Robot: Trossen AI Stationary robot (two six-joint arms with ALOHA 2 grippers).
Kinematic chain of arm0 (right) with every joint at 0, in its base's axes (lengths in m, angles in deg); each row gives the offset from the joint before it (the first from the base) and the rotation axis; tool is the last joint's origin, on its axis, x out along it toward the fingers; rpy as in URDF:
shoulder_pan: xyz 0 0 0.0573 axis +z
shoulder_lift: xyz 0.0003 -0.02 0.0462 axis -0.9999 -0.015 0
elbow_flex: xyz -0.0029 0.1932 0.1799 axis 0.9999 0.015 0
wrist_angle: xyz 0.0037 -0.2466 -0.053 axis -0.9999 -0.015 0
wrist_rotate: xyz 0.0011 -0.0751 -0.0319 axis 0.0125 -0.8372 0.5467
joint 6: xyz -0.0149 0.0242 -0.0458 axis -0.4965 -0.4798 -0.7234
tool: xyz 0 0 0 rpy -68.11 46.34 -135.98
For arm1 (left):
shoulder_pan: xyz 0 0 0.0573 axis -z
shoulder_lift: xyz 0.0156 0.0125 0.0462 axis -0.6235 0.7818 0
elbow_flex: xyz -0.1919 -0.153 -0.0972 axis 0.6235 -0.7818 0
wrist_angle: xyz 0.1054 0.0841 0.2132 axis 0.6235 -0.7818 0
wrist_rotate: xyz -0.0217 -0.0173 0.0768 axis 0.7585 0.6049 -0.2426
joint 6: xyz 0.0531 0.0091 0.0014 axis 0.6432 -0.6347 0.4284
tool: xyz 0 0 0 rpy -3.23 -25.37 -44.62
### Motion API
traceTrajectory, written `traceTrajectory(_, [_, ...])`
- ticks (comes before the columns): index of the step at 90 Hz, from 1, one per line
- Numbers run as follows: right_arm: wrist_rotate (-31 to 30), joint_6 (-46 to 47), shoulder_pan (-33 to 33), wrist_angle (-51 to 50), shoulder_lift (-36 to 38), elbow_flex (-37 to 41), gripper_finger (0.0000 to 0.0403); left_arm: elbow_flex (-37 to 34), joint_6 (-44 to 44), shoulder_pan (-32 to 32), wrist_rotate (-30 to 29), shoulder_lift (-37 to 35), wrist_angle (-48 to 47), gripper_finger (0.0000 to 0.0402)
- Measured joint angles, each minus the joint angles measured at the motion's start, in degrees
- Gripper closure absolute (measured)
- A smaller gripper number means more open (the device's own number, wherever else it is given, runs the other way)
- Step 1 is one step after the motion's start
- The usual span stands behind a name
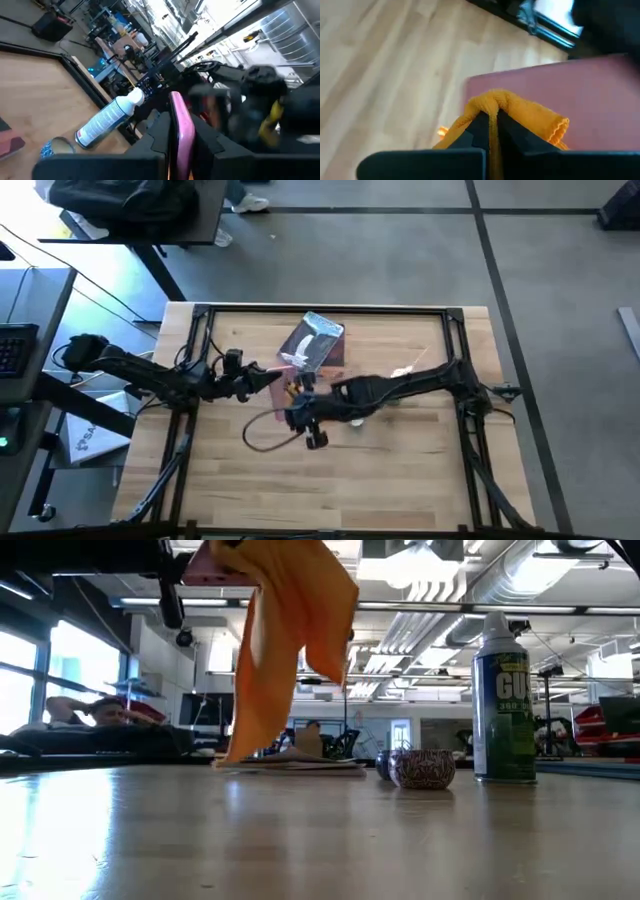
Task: Apply microfiber cloth
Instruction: Wipe the pink phone with the orange microfiber cloth
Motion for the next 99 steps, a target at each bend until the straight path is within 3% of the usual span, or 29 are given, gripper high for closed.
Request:
traceTrajectory(11, [-3.9, -3.3, 2.1, 4.7, 0.0, 1.7, 0.0403, 0.0, 0.6, 0.0, -0.5, -0.1, 1.0, 0.0380])
traceTrajectory(30, [-18.6, -12.9, 1.5, 14.3, -0.1, 1.8, 0.0403, 0.0, 0.5, 0.0, -2.0, -0.1, 0.9, 0.0380])
traceTrajectory(43, [-21.8, -19.7, -1.4, 20.5, -0.1, 1.7, 0.0403, 0.0, 0.8, -0.1, -2.9, -0.1, 0.6, 0.0380])
traceTrajectory(52, [-21.0, -22.0, -3.3, 23.0, -0.1, 1.7, 0.0403, 0.0, 1.3, -0.2, -4.8, 0.0, 1.0, 0.0380])
traceTrajectory(59, [-16.7, -21.6, -4.4, 22.6, 0.0, 1.7, 0.0403, 0.0, 1.5, -0.2, -5.3, 0.0, 0.6, 0.0380])
traceTrajectory(76, [-7.2, -12.4, -5.1, 18.4, 0.3, 1.6, 0.0403, 0.0, 2.4, 0.0, -4.2, 0.2, -0.8, 0.0380])
traceTrajectory(99, [-6.1, -1.2, -2.1, 12.9, 0.0, 1.6, 0.0403, 0.0, 2.5, 0.1, -4.9, 0.2, -0.3, 0.0380])
